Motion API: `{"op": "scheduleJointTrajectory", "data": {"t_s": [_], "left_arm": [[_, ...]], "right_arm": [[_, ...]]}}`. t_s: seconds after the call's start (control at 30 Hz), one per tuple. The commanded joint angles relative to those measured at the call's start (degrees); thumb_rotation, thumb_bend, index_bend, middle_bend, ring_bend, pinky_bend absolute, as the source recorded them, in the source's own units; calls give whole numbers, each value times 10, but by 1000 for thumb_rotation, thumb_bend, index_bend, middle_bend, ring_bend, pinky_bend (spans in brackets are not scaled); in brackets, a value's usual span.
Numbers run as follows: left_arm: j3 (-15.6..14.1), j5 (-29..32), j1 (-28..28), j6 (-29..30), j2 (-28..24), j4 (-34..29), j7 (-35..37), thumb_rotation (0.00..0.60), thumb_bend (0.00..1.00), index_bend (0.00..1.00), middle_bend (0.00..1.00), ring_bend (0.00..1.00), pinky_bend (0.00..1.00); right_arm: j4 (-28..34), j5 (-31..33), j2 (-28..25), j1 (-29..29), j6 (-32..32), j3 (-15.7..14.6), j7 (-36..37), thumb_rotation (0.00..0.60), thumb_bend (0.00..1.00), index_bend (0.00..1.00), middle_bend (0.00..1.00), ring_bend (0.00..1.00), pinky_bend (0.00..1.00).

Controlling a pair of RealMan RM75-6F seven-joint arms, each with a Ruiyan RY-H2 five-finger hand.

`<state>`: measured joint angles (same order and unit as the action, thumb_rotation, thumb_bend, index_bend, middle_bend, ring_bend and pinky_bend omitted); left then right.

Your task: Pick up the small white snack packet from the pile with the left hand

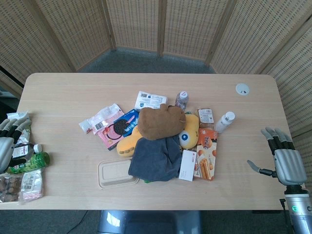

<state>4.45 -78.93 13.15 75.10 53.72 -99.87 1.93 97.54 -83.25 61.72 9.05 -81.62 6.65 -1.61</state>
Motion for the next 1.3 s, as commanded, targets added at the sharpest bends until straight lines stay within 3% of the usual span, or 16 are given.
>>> {"op": "scheduleJointTrajectory", "data": {"t_s": [0.03, 0.33, 0.63, 0.93, 1.3], "left_arm": [[0, 1, 1, -3, 2, 1, -2, 600, 368, 131, 66, 88, 0], [4, 4, 17, -28, 6, 6, -4, 600, 370, 131, 65, 86, 0], [5, 20, 58, -99, 33, 33, -23, 600, 369, 156, 68, 86, 0], [17, 73, 120, -203, 119, 143, -21, 600, 368, 154, 74, 85, 0], [41, 162, 195, -288, 228, 246, -91, 600, 369, 120, 96, 93, 0]], "right_arm": [[0, 0, 2, 1, 1, 1, -1, 338, 224, 0, 0, 0, 0], [-5, -3, 6, -2, -5, -1, 9, 341, 222, 0, 0, 0, 0], [-7, -1, -2, -11, -13, -5, 16, 339, 224, 0, 0, 0, 0], [-3, 3, -10, -23, -23, -7, 19, 339, 223, 0, 0, 0, 0], [1, 11, -25, -39, -36, -9, 20, 342, 223, 0, 0, 0, 0]]}}
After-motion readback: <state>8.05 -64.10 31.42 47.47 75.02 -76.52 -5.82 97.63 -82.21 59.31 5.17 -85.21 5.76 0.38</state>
